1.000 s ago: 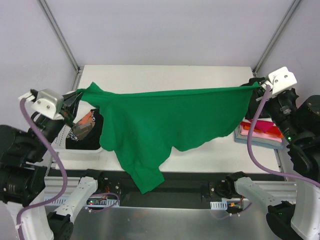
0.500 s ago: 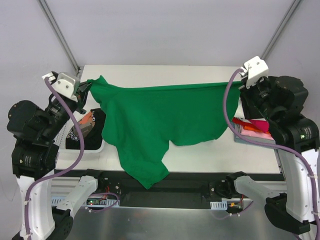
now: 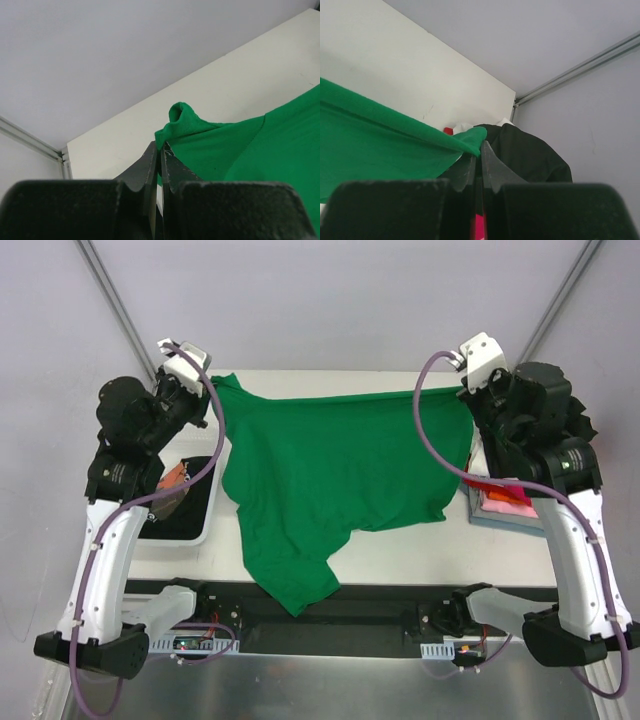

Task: Fold and stack the t-shirts
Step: Flatten out the tshirt

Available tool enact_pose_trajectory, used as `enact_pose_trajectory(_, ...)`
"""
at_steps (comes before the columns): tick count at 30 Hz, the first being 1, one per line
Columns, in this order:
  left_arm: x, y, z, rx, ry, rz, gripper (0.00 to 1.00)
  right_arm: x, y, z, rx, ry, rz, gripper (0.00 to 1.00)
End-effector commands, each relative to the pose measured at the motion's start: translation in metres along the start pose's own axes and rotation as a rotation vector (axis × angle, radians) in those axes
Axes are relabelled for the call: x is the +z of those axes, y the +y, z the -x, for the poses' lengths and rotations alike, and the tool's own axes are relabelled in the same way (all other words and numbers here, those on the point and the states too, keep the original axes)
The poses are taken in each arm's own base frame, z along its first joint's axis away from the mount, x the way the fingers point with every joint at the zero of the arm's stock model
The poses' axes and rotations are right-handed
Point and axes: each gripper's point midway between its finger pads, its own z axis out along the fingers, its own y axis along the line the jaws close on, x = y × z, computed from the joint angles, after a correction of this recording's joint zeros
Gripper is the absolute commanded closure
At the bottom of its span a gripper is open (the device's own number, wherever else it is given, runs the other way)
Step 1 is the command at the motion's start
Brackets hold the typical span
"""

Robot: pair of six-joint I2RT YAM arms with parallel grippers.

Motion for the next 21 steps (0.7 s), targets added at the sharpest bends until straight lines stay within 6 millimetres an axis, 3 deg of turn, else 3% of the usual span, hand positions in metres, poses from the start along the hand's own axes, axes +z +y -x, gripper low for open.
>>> enact_pose_trajectory(1, 0.012, 0.014, 0.018, 0.041, -0.088, 0.042, 1.00, 0.025, -0.012, 0.005, -0.020, 0.001, -0.066, 0.99)
enact_pose_trajectory(6, 0.038, 0.019, -0.001, 0.049, -0.048, 0.036, 1.00, 0.061, 0.001, -0.001, -0.032, 0.040, -0.032, 1.00)
enact_pose_trajectory(10, 0.061, 0.022, -0.021, 0.049, -0.007, 0.028, 1.00, 0.099, 0.015, -0.018, -0.058, 0.104, -0.011, 0.99)
enact_pose_trajectory(16, 0.106, 0.033, -0.054, 0.044, 0.073, 0.035, 1.00, 0.150, 0.025, -0.029, -0.092, 0.153, -0.009, 0.99)
enact_pose_trajectory(17, 0.118, 0.033, -0.068, 0.037, 0.107, 0.029, 1.00, 0.165, 0.032, -0.038, -0.102, 0.184, 0.004, 0.99)
enact_pose_trajectory(21, 0.147, 0.041, -0.085, 0.037, 0.151, 0.032, 1.00, 0.199, 0.041, -0.049, -0.115, 0.231, 0.022, 0.99)
